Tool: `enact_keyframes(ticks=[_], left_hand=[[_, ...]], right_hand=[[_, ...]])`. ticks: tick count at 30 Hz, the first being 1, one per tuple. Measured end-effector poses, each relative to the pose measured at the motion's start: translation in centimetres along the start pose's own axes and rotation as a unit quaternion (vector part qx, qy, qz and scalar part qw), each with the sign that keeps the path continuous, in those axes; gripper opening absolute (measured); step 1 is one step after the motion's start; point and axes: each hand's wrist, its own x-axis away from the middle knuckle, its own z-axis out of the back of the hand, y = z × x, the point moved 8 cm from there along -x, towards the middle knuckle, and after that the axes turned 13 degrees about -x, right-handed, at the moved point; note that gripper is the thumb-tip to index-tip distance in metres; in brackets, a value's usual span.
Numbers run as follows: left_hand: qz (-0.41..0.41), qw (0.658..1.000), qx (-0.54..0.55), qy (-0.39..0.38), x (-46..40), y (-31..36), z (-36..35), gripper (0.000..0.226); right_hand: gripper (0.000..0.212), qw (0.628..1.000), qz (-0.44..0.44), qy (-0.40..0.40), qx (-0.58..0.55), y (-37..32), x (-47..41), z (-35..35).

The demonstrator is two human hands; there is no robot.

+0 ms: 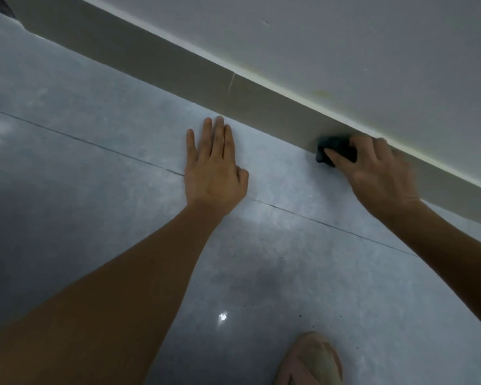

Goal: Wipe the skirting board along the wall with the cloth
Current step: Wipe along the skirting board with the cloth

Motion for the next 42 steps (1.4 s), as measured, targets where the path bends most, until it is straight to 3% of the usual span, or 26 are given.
enact_keyframes(ticks=[5,8,11,15,16,18,20,22,24,25,27,28,30,32,35,38,42], left_hand=[[-0.021,0.999,0.029,-0.007,0.4,2.9,0.1,0.071],[-0.045,0.998,0.038,-0.009,0.5,5.1,-0.1,0.074],[-0.037,0.999,0.034,-0.002,0.6,4.9,0.0,0.076],[-0.021,0.999,0.027,-0.013,0.4,3.7,0.4,0.079],[-0.019,0.999,0.035,-0.006,0.2,3.7,0.9,0.079],[-0.066,0.997,0.019,0.047,0.7,5.8,7.2,0.080],[-0.056,0.998,0.024,0.031,-0.2,5.2,7.0,0.079],[-0.054,0.998,0.027,-0.013,-0.4,4.9,5.4,0.073],[-0.041,0.990,0.129,-0.029,0.0,5.1,5.0,0.058],[-0.012,0.970,0.240,-0.042,0.0,4.9,4.8,0.048],[0.055,0.864,0.481,-0.137,-0.1,5.1,4.0,0.036],[0.066,0.808,0.558,-0.178,-0.1,5.2,4.5,0.034],[0.057,0.744,0.623,-0.235,0.1,4.8,7.1,0.038],[0.026,0.728,0.635,-0.257,0.3,3.2,10.8,0.040],[-0.011,0.727,0.638,-0.252,0.8,0.6,15.0,0.042],[-0.013,0.715,0.664,-0.219,2.2,-2.2,19.3,0.048],[0.011,0.712,0.684,-0.158,4.1,-6.5,24.8,0.045]], right_hand=[[0.043,0.996,0.017,0.089,0.006,-1.9,-3.2,1.8],[0.045,0.991,0.029,0.126,0.025,-2.5,-3.8,1.3],[0.054,0.998,0.013,0.058,0.010,-1.3,-2.3,-0.1],[0.047,0.997,-0.060,-0.020,-0.052,3.0,1.4,-1.1],[0.044,0.994,-0.086,-0.020,-0.071,4.4,2.2,-0.5],[0.036,0.967,-0.223,0.052,-0.114,9.2,6.0,6.8],[0.038,0.937,-0.297,0.067,-0.171,9.5,5.1,6.4],[0.044,0.920,-0.302,0.043,-0.245,6.8,3.2,5.3],[0.040,0.927,-0.243,0.006,-0.285,3.3,2.2,3.9],[0.037,0.923,-0.218,0.016,-0.316,1.8,1.9,3.4],[0.037,0.890,-0.230,0.051,-0.390,0.5,1.9,2.6],[0.036,0.852,-0.267,0.064,-0.447,0.3,1.7,2.9],[0.032,0.761,-0.321,0.074,-0.560,-0.2,1.2,4.1],[0.029,0.703,-0.325,0.094,-0.625,-0.5,0.3,7.0],[0.020,0.663,-0.296,0.120,-0.677,-0.7,-1.3,11.1],[0.012,0.673,-0.250,0.114,-0.686,-1.7,-3.2,16.1],[0.016,0.672,-0.195,0.125,-0.704,-3.1,-5.3,23.6]])
